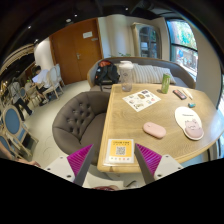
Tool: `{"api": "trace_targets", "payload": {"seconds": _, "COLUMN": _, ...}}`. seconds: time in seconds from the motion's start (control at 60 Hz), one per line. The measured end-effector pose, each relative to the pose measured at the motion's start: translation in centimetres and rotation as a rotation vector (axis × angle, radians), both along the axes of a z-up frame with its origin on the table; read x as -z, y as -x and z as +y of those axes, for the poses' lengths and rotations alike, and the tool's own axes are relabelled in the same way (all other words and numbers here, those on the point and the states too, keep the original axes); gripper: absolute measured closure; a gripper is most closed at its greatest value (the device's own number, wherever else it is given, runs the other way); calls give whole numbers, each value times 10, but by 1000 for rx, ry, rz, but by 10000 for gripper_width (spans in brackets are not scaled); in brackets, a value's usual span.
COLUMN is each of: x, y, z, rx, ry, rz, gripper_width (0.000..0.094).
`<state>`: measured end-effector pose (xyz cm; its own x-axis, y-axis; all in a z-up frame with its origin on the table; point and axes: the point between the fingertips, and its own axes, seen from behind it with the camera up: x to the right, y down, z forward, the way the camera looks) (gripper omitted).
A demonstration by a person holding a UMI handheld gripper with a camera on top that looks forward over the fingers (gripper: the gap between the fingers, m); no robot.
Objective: Arrange mouse
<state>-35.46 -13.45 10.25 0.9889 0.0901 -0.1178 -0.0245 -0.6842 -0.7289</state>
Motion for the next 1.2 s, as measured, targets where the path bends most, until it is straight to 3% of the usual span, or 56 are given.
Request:
{"api": "trace_targets", "payload": {"seconds": 0.367, "x": 23, "y": -73, "z": 20, "rx": 98, "ry": 11, "rz": -62, "gripper_width": 91}}
{"api": "trace_targets", "payload": {"seconds": 0.567, "x": 65, "y": -138, "z": 40, "rx": 97, "ry": 30, "rz": -126, "gripper_width": 108}}
{"api": "trace_targets", "payload": {"seconds": 0.833, "x": 117, "y": -183, "z": 92, "rx": -49, "ry": -33, "rz": -206, "gripper_width": 120}}
{"api": "trace_targets", "payload": {"seconds": 1.0, "x": 120, "y": -182, "z": 124, "rx": -58, "ry": -63, "rz": -99, "gripper_width": 124}}
{"api": "trace_targets", "payload": {"seconds": 1.2, "x": 120, "y": -183, "z": 153, "rx": -61, "ry": -91, "rz": -95, "gripper_width": 277}}
